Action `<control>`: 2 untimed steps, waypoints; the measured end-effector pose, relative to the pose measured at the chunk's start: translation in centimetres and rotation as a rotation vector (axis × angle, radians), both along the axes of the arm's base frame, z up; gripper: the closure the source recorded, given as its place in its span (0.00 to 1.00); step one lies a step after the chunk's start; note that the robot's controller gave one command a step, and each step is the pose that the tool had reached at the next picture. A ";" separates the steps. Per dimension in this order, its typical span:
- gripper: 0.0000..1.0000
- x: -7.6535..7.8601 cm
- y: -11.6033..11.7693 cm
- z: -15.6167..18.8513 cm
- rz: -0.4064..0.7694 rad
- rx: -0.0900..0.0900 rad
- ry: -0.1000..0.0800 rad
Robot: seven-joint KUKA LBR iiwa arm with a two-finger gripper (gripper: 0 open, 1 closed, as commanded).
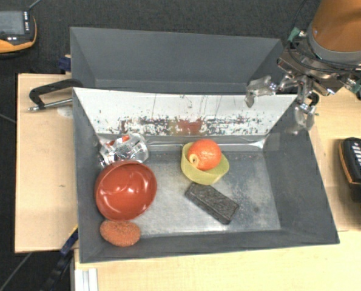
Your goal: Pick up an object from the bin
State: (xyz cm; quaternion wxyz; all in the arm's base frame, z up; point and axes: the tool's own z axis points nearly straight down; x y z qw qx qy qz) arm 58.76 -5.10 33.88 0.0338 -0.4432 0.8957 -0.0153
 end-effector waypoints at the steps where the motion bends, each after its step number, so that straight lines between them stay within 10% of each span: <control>1: 0.00 -4.4 5.6 -1.0 -0.037 0.007 0.000; 2: 0.00 -1.2 5.6 3.6 -0.020 0.009 -0.015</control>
Offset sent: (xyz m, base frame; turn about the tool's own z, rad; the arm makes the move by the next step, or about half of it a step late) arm -0.0428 0.0505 -0.0113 0.0431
